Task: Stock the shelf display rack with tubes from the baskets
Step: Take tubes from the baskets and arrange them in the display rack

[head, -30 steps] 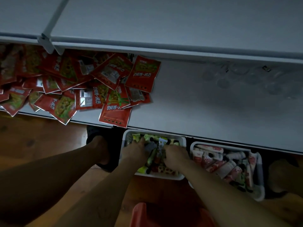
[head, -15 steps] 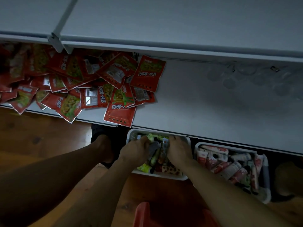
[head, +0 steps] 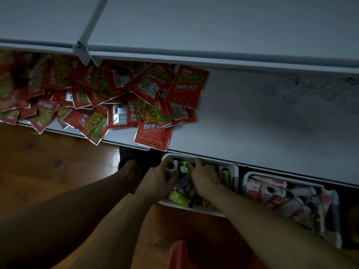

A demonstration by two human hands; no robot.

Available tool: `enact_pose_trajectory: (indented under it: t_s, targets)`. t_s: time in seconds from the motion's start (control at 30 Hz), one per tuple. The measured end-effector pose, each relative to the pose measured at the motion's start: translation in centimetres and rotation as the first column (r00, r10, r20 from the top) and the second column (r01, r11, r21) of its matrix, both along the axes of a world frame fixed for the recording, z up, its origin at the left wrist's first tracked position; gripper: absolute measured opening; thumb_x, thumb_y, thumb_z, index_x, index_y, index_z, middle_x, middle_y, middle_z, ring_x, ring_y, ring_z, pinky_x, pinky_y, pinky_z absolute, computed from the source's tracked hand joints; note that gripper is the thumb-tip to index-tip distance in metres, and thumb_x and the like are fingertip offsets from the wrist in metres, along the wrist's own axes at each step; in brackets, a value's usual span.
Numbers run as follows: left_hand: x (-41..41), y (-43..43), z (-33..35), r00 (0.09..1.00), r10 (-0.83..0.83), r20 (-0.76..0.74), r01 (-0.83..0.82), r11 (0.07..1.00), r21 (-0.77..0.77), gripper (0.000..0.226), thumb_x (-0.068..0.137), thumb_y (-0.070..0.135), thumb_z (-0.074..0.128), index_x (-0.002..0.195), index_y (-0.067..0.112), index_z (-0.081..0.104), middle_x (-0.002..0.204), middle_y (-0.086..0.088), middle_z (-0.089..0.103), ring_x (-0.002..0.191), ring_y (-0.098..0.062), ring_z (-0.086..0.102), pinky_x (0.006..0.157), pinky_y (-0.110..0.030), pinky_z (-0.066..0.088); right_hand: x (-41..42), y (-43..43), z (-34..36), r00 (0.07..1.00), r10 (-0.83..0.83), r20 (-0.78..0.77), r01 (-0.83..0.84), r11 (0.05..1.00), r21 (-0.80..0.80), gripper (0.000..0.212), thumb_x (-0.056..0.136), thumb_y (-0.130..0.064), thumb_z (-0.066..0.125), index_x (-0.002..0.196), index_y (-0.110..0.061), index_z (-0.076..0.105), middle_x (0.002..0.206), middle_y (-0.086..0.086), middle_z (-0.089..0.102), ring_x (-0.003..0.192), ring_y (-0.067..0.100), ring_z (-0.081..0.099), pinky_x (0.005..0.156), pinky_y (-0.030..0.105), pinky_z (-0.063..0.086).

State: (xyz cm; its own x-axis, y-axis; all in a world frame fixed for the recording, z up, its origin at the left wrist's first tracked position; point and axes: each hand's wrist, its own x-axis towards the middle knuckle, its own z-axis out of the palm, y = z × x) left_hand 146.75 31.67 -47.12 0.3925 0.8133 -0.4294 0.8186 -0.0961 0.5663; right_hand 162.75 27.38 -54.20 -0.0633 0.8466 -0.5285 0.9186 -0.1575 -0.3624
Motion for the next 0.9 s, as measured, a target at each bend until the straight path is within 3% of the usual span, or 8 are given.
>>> enact_pose_trajectory:
  t_s: [0.13, 0.33, 0.43, 0.5, 0.6, 0.7, 0.8, 0.9]
  targets:
    - [-0.2, 0.1, -0.4, 0.998, 0.049, -0.025, -0.05, 0.997, -0.063, 0.027, 0.085, 0.049, 0.062, 0.096, 0.03, 0.047, 0.081, 0.001, 0.07, 0.07, -0.017, 0.068, 0.056, -0.024, 0.045, -0.1, 0.0, 0.4, 0.998, 0.067, 0.002, -0.066, 0.995, -0.079, 0.072, 0.081, -0.017, 0.069, 0.14, -0.016, 0.029, 0.135, 0.012, 0.043, 0.11, 0.033, 0.055, 0.08, 0.04, 0.049]
    - [-0.3, 0.4, 0.1, 0.989, 0.14, -0.052, -0.145, 0.983, -0.11, 0.027, 0.09, 0.045, 0.057, 0.096, 0.022, 0.044, 0.077, -0.003, 0.066, 0.062, -0.013, 0.062, 0.052, -0.026, 0.046, -0.2, 0.8, 0.1, 1.0, -0.004, -0.008, 0.003, 0.995, -0.098, 0.056, 0.083, -0.013, 0.067, 0.132, -0.015, 0.04, 0.13, 0.012, 0.053, 0.116, 0.031, 0.054, 0.089, 0.041, 0.05]
    - [-1.0, 0.8, 0.7, 0.983, 0.159, -0.097, -0.174, 0.968, -0.181, 0.024, 0.091, 0.027, 0.059, 0.106, 0.018, 0.043, 0.095, -0.013, 0.067, 0.079, -0.026, 0.065, 0.066, -0.037, 0.051, -0.3, 1.2, 1.4, 0.998, 0.043, 0.042, -0.031, 0.967, -0.253, 0.041, 0.086, -0.019, 0.064, 0.122, -0.012, 0.046, 0.127, 0.014, 0.049, 0.103, 0.031, 0.056, 0.082, 0.039, 0.051]
    - [-1.2, 1.0, 1.5, 0.98, 0.161, -0.116, -0.185, 0.953, -0.241, 0.037, 0.091, 0.024, 0.058, 0.123, 0.017, 0.04, 0.112, -0.014, 0.064, 0.096, -0.028, 0.063, 0.076, -0.036, 0.05, 0.0, 0.9, 2.6, 0.992, 0.116, 0.054, -0.094, 0.945, -0.313, 0.01, 0.091, -0.017, 0.056, 0.092, -0.009, 0.051, 0.113, 0.014, 0.049, 0.071, 0.024, 0.05, 0.066, 0.034, 0.046]
    - [-0.9, 1.3, 3.3, 0.986, 0.102, -0.129, -0.135, 0.951, -0.279, 0.053, 0.093, 0.02, 0.056, 0.141, 0.014, 0.033, 0.128, -0.012, 0.056, 0.105, -0.021, 0.055, 0.082, -0.028, 0.041, 1.4, -0.2, 3.8, 1.0, 0.027, 0.0, -0.025, 0.939, -0.343, 0.026, 0.089, -0.015, 0.052, 0.065, -0.012, 0.043, 0.071, 0.008, 0.044, 0.053, 0.018, 0.037, 0.047, 0.028, 0.031]
    - [-0.2, 1.8, 4.9, 0.987, 0.05, -0.153, -0.088, 0.963, -0.256, 0.039, 0.092, 0.019, 0.056, 0.13, 0.013, 0.048, 0.111, -0.006, 0.059, 0.088, -0.016, 0.054, 0.072, -0.025, 0.042, 3.6, -0.9, 5.8, 0.992, -0.098, -0.085, 0.068, 0.95, -0.304, 0.028, 0.083, -0.024, 0.057, 0.061, -0.015, 0.043, 0.062, 0.004, 0.042, 0.052, 0.018, 0.04, 0.048, 0.026, 0.03]
    - [1.3, 1.5, 7.4, 0.99, 0.004, -0.144, -0.041, 0.965, -0.26, 0.022, 0.091, 0.022, 0.052, 0.106, 0.007, 0.058, 0.086, -0.007, 0.056, 0.07, -0.018, 0.049, 0.063, -0.027, 0.037, 5.9, -1.8, 9.3, 0.891, -0.313, -0.33, 0.199, 0.921, -0.335, 0.018, 0.084, -0.02, 0.067, 0.07, -0.017, 0.056, 0.066, 0.002, 0.057, 0.055, 0.017, 0.06, 0.05, 0.028, 0.051]
    - [3.2, 0.8, 10.3, 0.997, -0.037, -0.07, 0.025, 0.985, -0.172, 0.037, 0.097, 0.034, 0.043, 0.101, 0.001, 0.06, 0.093, -0.02, 0.059, 0.078, -0.028, 0.054, 0.067, -0.031, 0.036, 7.5, -3.4, 12.5, 0.774, -0.419, -0.475, 0.259, 0.894, -0.366, 0.02, 0.08, -0.014, 0.074, 0.094, -0.013, 0.059, 0.077, 0.005, 0.063, 0.052, 0.013, 0.06, 0.048, 0.023, 0.049]
